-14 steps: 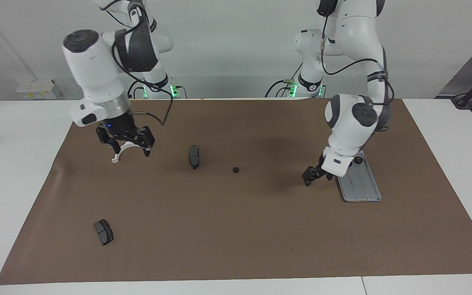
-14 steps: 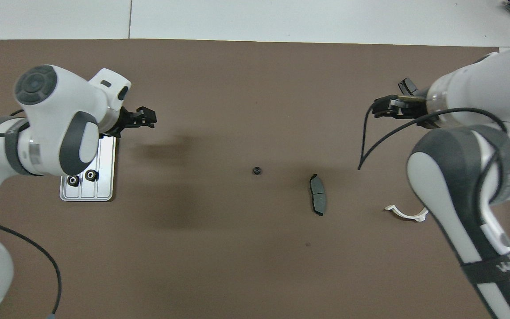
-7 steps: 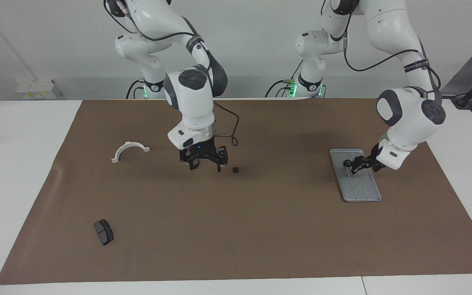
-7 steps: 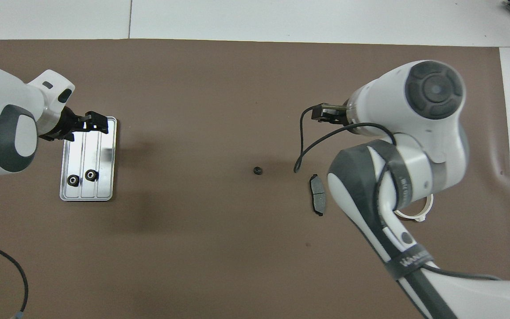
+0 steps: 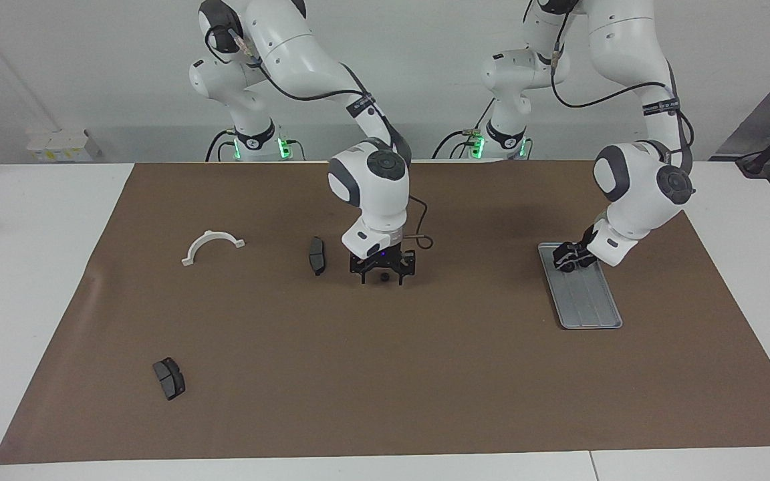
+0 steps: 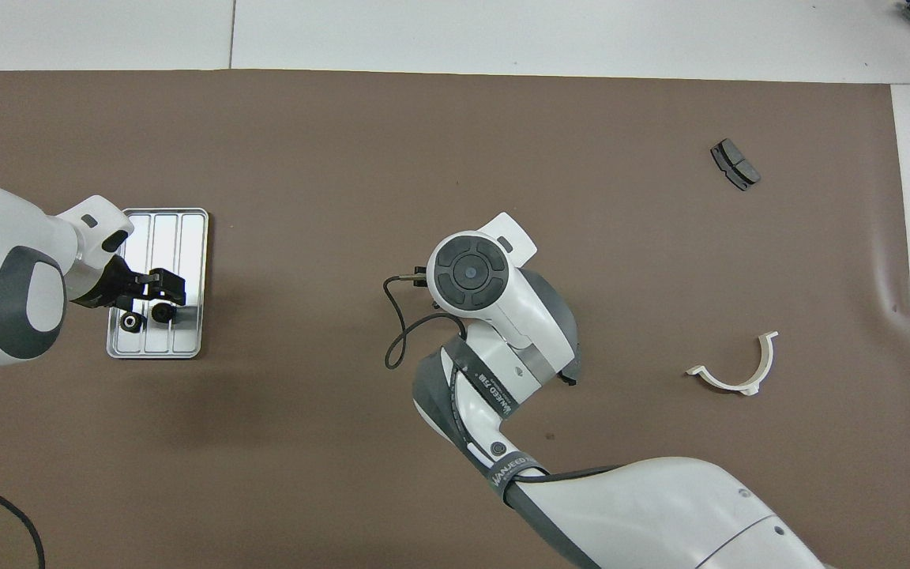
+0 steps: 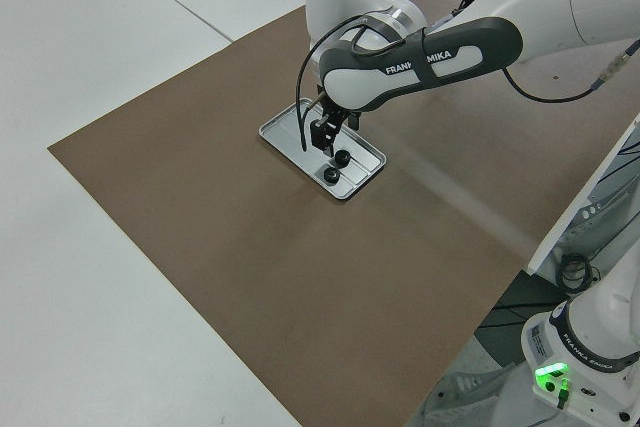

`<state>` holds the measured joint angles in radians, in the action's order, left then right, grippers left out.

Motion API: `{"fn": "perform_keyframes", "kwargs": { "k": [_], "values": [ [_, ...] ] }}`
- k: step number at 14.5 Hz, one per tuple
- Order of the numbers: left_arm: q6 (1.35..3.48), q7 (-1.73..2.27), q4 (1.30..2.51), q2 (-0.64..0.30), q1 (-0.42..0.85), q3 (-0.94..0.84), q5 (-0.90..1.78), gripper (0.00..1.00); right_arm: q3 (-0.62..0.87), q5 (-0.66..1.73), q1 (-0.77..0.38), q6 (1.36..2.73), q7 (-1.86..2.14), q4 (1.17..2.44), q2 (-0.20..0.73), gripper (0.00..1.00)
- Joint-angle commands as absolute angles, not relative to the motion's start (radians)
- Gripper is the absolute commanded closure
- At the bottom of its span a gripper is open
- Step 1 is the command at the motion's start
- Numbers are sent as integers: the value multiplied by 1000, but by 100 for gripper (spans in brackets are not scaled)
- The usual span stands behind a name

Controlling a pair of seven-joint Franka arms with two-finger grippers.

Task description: Place bearing gear from tray to pile

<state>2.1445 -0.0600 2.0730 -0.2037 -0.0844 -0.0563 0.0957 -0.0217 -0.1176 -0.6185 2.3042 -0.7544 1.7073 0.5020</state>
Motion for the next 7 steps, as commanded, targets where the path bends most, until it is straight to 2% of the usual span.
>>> {"fn": "perform_keyframes", "kwargs": {
  "k": [1, 5, 7],
  "values": [
    [2212, -75, 2158, -153, -81, -54, 101, 13, -23, -143, -620, 2335, -761, 1756, 479, 30],
    [2263, -75, 2200, -144, -80, -55, 101, 19, -21, -141, -624, 2384, -758, 1825, 460, 35],
    [2275, -77, 2200, -144, -80, -55, 101, 26, -20, -140, -635, 2384, -762, 1822, 460, 35]
  ]
}}
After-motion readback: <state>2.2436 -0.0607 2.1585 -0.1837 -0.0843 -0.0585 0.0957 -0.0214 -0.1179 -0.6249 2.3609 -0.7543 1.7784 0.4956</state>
